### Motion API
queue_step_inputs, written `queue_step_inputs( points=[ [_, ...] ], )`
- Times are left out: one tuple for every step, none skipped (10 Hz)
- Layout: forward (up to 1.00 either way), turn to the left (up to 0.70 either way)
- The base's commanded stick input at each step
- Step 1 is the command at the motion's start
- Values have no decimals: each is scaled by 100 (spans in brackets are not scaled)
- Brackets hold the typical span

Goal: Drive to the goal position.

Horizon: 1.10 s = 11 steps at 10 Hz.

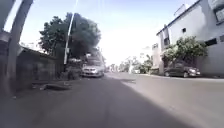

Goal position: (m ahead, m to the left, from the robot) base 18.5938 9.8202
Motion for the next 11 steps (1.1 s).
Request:
queue_step_inputs(
  points=[
    [100,0],
    [100,0],
    [100,0],
    [100,0],
    [100,0],
    [100,0],
    [100,0],
    [100,-10],
    [100,-40],
    [100,-32],
    [100,0]
  ],
)
